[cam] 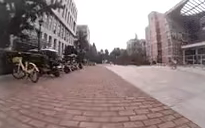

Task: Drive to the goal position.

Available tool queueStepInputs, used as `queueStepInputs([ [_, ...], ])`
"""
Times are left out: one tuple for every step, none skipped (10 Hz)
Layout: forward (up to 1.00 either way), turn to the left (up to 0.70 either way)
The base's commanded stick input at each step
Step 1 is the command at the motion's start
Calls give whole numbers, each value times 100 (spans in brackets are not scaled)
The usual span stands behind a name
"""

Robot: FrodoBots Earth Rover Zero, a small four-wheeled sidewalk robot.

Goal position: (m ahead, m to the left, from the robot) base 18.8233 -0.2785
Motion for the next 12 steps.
queueStepInputs([
  [70, 0],
  [70, 0],
  [70, 0],
  [70, 1],
  [70, 9],
  [70, 14],
  [70, 14],
  [70, 13],
  [70, 11],
  [70, 0],
  [70, 0],
  [70, 0],
])
